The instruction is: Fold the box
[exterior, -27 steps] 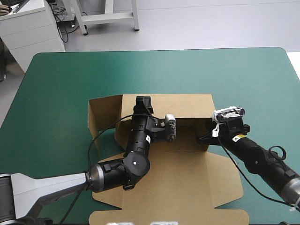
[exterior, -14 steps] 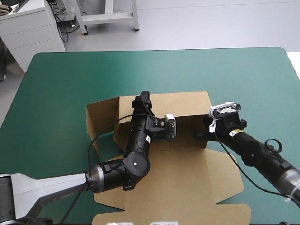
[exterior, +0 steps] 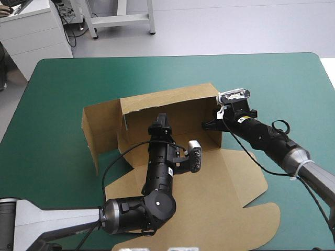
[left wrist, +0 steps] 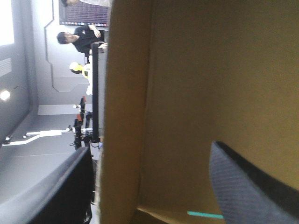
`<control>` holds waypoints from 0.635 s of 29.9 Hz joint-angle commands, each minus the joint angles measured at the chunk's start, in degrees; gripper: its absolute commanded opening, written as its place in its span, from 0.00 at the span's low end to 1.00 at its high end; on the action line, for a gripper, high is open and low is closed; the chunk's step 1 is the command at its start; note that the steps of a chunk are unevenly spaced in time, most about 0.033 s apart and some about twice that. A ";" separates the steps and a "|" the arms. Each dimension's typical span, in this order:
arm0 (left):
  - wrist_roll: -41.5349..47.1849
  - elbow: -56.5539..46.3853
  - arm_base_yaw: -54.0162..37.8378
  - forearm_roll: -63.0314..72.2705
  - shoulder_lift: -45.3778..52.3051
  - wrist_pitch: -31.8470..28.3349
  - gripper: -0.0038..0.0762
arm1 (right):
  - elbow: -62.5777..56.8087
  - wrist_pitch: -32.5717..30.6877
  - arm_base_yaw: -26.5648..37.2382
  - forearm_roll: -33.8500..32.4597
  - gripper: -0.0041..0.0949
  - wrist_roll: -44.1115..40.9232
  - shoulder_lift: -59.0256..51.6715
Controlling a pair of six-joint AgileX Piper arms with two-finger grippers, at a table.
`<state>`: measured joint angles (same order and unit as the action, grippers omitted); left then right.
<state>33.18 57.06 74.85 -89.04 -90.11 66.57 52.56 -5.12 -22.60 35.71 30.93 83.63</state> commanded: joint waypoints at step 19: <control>-52.40 22.05 -14.11 66.98 7.21 -5.19 0.04 | 1.58 -4.11 0.07 0.41 0.02 -1.06 1.00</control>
<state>-14.51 72.05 65.95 -30.31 -85.91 60.68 53.54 -4.87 -22.60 35.88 30.43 84.94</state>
